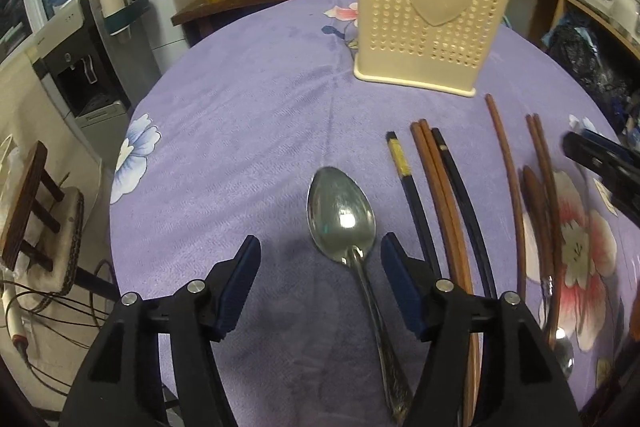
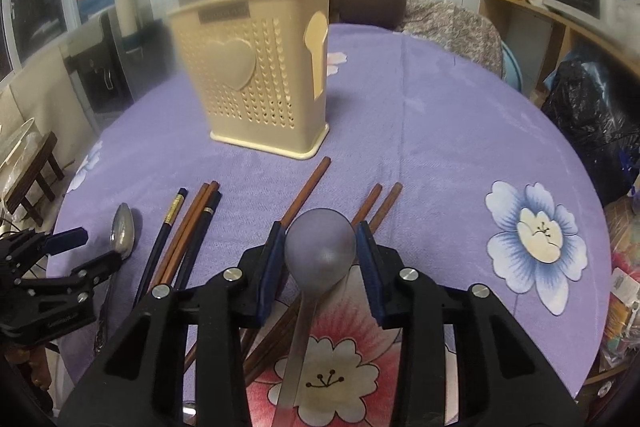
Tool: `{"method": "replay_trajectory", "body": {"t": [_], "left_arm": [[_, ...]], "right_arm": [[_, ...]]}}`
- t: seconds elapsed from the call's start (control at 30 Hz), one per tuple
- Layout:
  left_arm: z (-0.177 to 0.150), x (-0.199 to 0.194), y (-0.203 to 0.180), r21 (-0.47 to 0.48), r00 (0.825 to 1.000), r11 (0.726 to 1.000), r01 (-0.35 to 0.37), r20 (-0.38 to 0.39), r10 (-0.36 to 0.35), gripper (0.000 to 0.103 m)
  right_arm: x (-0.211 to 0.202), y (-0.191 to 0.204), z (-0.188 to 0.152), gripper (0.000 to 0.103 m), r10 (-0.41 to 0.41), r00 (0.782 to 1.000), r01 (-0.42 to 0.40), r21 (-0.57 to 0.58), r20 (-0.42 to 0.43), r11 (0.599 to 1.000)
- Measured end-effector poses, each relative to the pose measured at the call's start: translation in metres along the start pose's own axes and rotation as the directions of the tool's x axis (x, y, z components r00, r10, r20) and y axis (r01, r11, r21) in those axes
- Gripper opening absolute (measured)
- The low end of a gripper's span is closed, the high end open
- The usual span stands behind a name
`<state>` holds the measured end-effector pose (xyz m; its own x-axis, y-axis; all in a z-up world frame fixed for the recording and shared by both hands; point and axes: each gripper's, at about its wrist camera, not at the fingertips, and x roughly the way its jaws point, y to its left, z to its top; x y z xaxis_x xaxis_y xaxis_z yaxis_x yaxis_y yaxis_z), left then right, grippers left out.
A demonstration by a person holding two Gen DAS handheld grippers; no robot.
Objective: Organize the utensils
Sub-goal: 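Grasp the silver spoon with left tool while right tool grasps the translucent spoon, then carry both spoons to the beige holder and lower them into it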
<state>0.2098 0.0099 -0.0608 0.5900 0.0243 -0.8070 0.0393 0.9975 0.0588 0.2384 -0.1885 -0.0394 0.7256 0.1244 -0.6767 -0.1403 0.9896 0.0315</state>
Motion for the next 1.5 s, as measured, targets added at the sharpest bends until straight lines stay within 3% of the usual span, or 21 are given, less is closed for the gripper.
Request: {"method": "replay_trajectory", "body": {"t": [0.23, 0.37, 0.57, 0.67, 0.9, 1.13, 1.33, 1.5], "left_arm": [[0.018, 0.022, -0.009, -0.050, 0.997, 0.997, -0.051, -0.058, 0.049, 0.063], [0.022, 0.026, -0.011, -0.063, 0.997, 0.996, -0.064, -0.053, 0.060, 0.062], [0.023, 0.026, -0.012, -0.060, 0.998, 0.996, -0.062, -0.037, 0.060, 0.038], [0.024, 0.025, -0.012, -0.059, 0.998, 0.997, -0.051, -0.033, 0.049, 0.038], [0.043, -0.012, -0.005, -0.073, 0.997, 0.997, 0.000, 0.081, 0.006, 0.038], [0.065, -0.058, 0.002, -0.063, 0.971, 0.998, 0.025, 0.240, -0.009, 0.038], [0.067, -0.071, 0.004, -0.067, 0.954, 0.996, 0.055, 0.300, -0.032, 0.038], [0.068, -0.067, 0.010, -0.080, 0.953, 0.993, 0.086, 0.298, -0.059, 0.038]], "right_arm": [[-0.018, 0.003, 0.000, 0.037, -0.014, 0.999, 0.015, -0.015, 0.048, 1.000], [-0.021, 0.004, -0.001, 0.037, -0.006, 0.999, 0.007, -0.020, 0.051, 1.000], [-0.018, 0.001, -0.002, 0.037, -0.008, 0.999, 0.008, -0.010, 0.046, 1.000], [-0.017, -0.002, -0.002, 0.037, 0.002, 0.999, -0.002, 0.002, 0.046, 1.000], [-0.035, -0.016, 0.007, 0.037, 0.016, 0.996, -0.018, 0.020, 0.090, 1.000], [-0.062, -0.029, 0.022, 0.037, -0.007, 0.987, 0.004, 0.021, 0.163, 1.000], [-0.072, -0.034, 0.027, 0.037, -0.015, 0.979, 0.011, 0.024, 0.201, 1.000], [-0.070, -0.034, 0.029, 0.037, -0.023, 0.979, 0.020, 0.019, 0.203, 1.000]]}}
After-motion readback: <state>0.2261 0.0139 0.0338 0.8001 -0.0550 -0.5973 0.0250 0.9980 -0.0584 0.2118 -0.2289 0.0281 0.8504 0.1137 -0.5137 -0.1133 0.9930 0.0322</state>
